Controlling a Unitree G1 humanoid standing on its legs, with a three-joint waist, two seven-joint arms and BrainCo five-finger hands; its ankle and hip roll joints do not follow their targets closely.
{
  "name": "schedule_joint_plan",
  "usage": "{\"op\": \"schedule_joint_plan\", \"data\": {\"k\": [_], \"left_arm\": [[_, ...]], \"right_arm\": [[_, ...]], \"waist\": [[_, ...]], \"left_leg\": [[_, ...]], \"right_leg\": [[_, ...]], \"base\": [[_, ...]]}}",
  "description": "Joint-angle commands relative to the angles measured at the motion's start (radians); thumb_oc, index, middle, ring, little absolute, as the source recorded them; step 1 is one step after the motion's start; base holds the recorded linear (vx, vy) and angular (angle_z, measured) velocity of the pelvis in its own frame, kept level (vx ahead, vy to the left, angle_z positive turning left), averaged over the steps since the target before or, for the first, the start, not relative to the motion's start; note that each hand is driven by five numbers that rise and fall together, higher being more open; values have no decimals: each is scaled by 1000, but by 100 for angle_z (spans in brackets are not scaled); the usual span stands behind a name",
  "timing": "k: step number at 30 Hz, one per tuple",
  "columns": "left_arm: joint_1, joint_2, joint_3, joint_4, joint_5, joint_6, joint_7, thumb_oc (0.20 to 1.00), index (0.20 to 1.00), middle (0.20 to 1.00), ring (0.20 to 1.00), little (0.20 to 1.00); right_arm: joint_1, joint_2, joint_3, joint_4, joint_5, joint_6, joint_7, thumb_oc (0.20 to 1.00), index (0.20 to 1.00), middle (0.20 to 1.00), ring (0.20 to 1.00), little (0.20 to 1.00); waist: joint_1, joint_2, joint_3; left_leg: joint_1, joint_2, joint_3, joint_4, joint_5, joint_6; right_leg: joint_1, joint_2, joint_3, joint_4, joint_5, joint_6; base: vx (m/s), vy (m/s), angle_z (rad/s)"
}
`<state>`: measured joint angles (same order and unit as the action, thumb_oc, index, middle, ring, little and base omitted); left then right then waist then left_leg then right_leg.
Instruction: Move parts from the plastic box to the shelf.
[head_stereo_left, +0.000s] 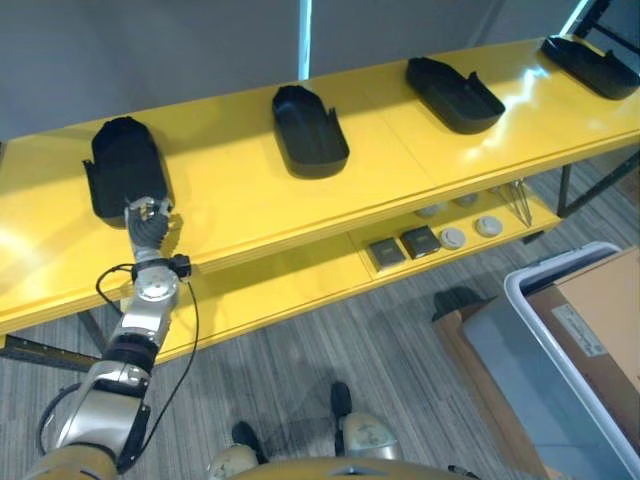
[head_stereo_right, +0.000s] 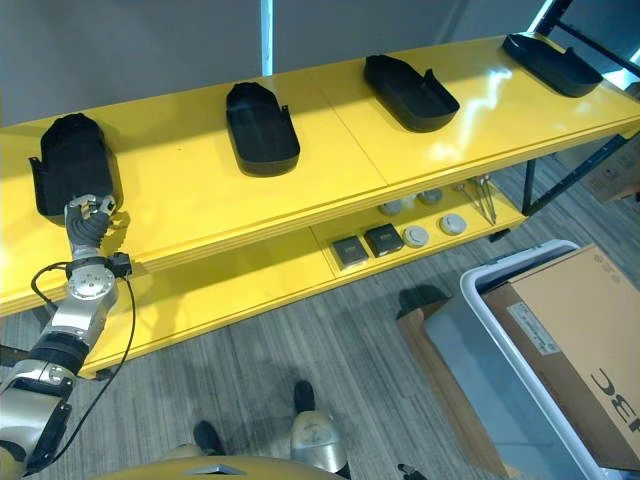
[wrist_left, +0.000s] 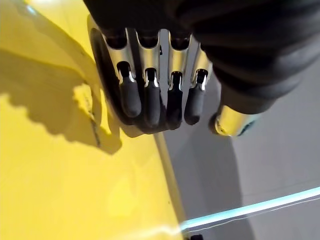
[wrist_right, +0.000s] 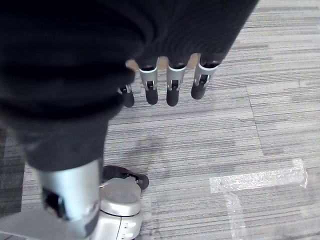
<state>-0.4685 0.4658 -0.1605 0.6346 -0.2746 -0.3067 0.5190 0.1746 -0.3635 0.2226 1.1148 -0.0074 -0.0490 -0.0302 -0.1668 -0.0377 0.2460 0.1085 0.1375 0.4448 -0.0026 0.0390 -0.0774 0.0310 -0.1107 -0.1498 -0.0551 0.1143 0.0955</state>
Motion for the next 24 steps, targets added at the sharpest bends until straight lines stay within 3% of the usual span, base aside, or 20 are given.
{"op": "schedule_joint_plan", "data": {"k": [1, 6, 7, 13, 16, 19, 23, 24], "left_arm": [[4, 30, 15, -88, -77, -132, -121, 1000, 1000, 1000, 1000, 1000], [132, 17, 51, -305, -228, -133, -273, 1000, 1000, 1000, 1000, 1000], [181, 11, 73, -356, -278, -85, -338, 1000, 1000, 1000, 1000, 1000], [407, -11, 134, -428, -407, 83, -490, 1000, 1000, 1000, 1000, 1000], [503, -26, 156, -360, -464, 133, -527, 1000, 1000, 1000, 1000, 1000], [558, -30, 152, -287, -390, 148, -534, 1000, 1000, 1000, 1000, 1000], [619, -73, 130, -39, -316, 169, -533, 1000, 1000, 1000, 1000, 1000], [630, -110, 138, 118, -246, 161, -545, 1000, 1000, 1000, 1000, 1000]], "right_arm": [[32, -10, 2, 13, -20, -4, -5, 1000, 1000, 1000, 1000, 1000], [17, 4, -18, 11, -26, 16, -15, 1000, 1000, 1000, 1000, 1000], [11, 11, -28, 11, -40, 26, -18, 1000, 1000, 1000, 1000, 1000], [-12, 33, -48, -27, -31, 79, -31, 1000, 1000, 1000, 1000, 1000], [-29, 34, -41, -57, -7, 116, -28, 1000, 1000, 1000, 1000, 1000], [-41, 37, -34, -71, 6, 137, -28, 1000, 1000, 1000, 1000, 1000], [-58, 47, -23, -76, 19, 157, -29, 1000, 1000, 1000, 1000, 1000], [-68, 51, -25, -55, 30, 151, -27, 1000, 1000, 1000, 1000, 1000]], "waist": [[22, 8, -66], [61, 19, -79], [77, 24, -83], [146, 43, -94], [178, 45, -97], [196, 44, -99], [218, 42, -102], [225, 40, -106]], "left_leg": [[-82, 104, -74, 108, -30, -29], [-69, 88, -97, 87, -29, -29], [-64, 80, -108, 80, -29, -28], [-60, 57, -162, 61, -23, -21], [-58, 50, -182, 54, -18, -20], [-56, 47, -194, 44, -14, -18], [-55, 40, -217, 24, -3, -18], [-55, 38, -225, 12, 2, -17]], "right_leg": [[2, -89, -12, 86, -90, 78], [24, -93, -36, 59, -78, 76], [32, -95, -45, 52, -72, 75], [50, -105, -80, 55, -65, 76], [60, -110, -99, 54, -62, 74], [65, -112, -109, 52, -60, 75], [67, -112, -122, 52, -57, 77], [65, -110, -127, 49, -55, 76]], "base": [[-22, -16, 9], [-46, -12, 8], [-59, 4, 22], [-72, 6, 23], [-55, -4, 26], [-45, -9, 21], [-46, -13, 22], [-30, -16, 27]]}}
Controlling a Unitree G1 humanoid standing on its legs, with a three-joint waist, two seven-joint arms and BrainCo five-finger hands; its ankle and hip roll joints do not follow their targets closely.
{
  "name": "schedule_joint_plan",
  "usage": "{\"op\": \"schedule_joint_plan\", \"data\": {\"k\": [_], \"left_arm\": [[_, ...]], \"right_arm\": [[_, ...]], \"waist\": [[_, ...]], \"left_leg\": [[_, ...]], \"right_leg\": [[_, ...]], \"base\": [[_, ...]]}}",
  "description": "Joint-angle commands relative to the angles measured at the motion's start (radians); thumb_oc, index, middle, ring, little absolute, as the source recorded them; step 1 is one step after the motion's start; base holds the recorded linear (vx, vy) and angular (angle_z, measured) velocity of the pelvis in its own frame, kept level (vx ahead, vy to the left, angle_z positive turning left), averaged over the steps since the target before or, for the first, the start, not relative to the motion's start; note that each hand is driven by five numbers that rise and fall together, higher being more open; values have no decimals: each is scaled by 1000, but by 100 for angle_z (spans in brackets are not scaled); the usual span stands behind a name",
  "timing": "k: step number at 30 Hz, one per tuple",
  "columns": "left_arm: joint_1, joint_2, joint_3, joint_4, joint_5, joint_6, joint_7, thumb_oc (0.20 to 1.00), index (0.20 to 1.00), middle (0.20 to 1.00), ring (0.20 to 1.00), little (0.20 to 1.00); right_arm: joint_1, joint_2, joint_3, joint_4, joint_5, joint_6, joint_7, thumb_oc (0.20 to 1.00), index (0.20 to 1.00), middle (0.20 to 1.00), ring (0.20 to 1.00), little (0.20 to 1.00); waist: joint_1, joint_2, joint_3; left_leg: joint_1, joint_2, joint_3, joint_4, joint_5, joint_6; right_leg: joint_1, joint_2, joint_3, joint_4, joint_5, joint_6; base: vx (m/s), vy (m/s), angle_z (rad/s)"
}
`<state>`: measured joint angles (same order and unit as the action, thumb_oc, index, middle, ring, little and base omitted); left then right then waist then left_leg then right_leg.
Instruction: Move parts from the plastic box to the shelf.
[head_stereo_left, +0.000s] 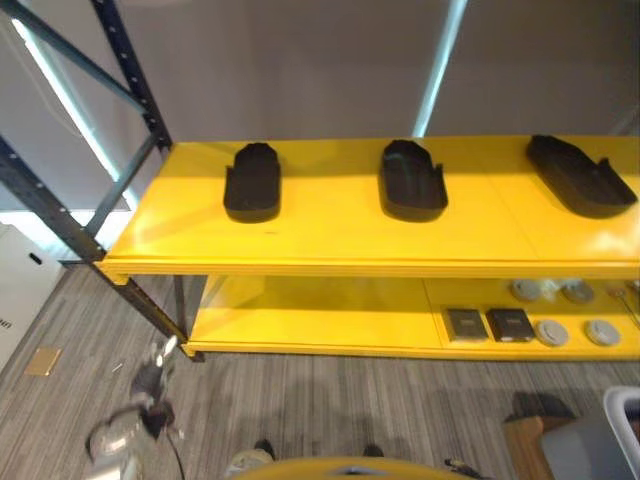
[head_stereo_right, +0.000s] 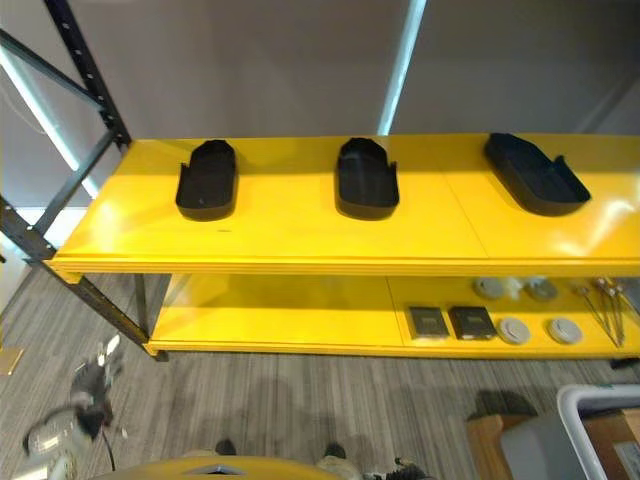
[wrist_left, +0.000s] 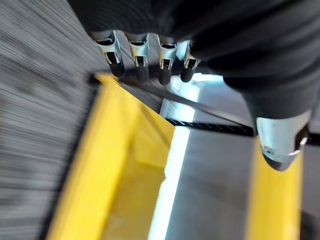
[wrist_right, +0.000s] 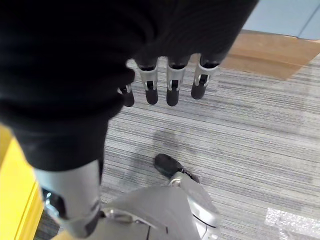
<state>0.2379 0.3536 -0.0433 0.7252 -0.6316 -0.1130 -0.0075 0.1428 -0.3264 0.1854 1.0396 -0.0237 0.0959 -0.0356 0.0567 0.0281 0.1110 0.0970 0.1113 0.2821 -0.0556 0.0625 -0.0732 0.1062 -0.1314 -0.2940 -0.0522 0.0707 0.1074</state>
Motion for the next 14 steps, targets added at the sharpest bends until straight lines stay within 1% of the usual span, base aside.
{"op": "schedule_joint_plan", "data": {"k": [1, 2, 3, 4, 6, 7, 10, 14], "left_arm": [[-74, -10, 25, 78, 131, -46, -22, 1000, 1000, 1000, 1000, 1000], [-79, -39, 38, 232, 180, -53, -10, 1000, 1000, 1000, 1000, 1000], [-86, -60, 45, 355, 230, -41, 13, 1000, 1000, 1000, 1000, 1000], [-89, -66, 46, 386, 247, -33, 23, 1000, 1000, 1000, 1000, 1000], [-98, -77, 45, 462, 284, -38, 25, 1000, 1000, 1000, 1000, 1000], [-107, -84, 39, 489, 285, -53, 18, 1000, 1000, 1000, 1000, 1000], [-135, -100, 18, 510, 273, -69, 23, 1000, 1000, 1000, 1000, 1000], [-153, -109, -1, 512, 275, -73, 19, 1000, 1000, 1000, 1000, 1000]], "right_arm": [[-39, 16, 11, 27, 47, 3, -22, 1000, 1000, 1000, 1000, 1000], [-49, 18, 7, 55, 40, -8, -17, 1000, 1000, 1000, 1000, 1000], [-58, 22, 8, 84, 31, -18, -18, 1000, 1000, 1000, 1000, 1000], [-61, 23, 10, 91, 30, -19, -18, 1000, 1000, 1000, 1000, 1000], [-67, 26, 13, 106, 27, -15, -19, 1000, 1000, 1000, 1000, 1000], [-68, 27, 16, 113, 25, -15, -19, 1000, 1000, 1000, 1000, 1000], [-62, 36, 20, 123, 29, -18, -25, 1000, 1000, 1000, 1000, 1000], [-58, 49, 28, 133, 27, -34, -38, 1000, 1000, 1000, 1000, 1000]], "waist": [[2, -27, 27], [4, -30, 23], [3, -34, 17], [2, -36, 15], [-6, -40, 11], [-11, -41, 9], [-25, -46, 3], [-29, -52, 6]], "left_leg": [[-43, 64, -66, 62, -20, -21], [-43, 61, -73, 54, -16, -20], [-41, 61, -76, 49, -13, -21], [-41, 61, -76, 48, -13, -21], [-36, 62, -74, 44, -11, -22], [-34, 62, -71, 42, -12, -22], [-30, 62, -64, 39, -16, -20], [-31, 60, -63, 42, -21, -18]], "right_leg": [[-10, -88, 17, 46, -11, 64], [-12, -85, 19, 44, -12, 63], [-13, -83, 22, 42, -13, 63], [-13, -82, 23, 41, -13, 63], [-14, -80, 31, 41, -15, 62], [-14, -79, 34, 40, -16, 62], [-17, -76, 45, 40, -17, 61], [-22, -75, 51, 41, -15, 62]], "base": [[-31, -19, 25], [-11, -8, 20], [-8, -5, 12], [0, 1, 9], [10, 6, 5], [15, 7, 4], [0, 0, 0], [-12, -8, -2]]}}
